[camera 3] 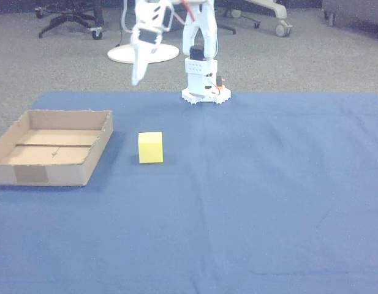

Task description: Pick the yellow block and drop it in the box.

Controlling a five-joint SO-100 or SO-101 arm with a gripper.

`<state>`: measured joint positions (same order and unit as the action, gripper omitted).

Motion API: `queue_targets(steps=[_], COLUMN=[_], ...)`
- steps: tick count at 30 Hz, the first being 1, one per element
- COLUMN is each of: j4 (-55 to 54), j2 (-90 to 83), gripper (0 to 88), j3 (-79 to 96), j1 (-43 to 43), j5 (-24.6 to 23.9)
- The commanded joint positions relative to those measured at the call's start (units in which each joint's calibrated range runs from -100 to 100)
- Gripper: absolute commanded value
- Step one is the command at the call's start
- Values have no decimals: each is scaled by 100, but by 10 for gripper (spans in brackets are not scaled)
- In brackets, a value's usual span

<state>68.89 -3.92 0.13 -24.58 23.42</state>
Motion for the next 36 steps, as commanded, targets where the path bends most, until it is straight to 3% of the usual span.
queue_targets(steps=[1,9,18,20,26,32,36], j4=[85,-64,-64,-22,-6,-6,-312], j2=[1198,2921,3731,3816,4010,3976,2726], gripper=[373,385,385,368,210,188,181], j3=[-1425,-2158,-2710,-2710,-2792,-2918,-2276], j1=[-47,527,889,960,1007,905,834], j5=[-532,-1031,-996,-947,-918,-879,-869])
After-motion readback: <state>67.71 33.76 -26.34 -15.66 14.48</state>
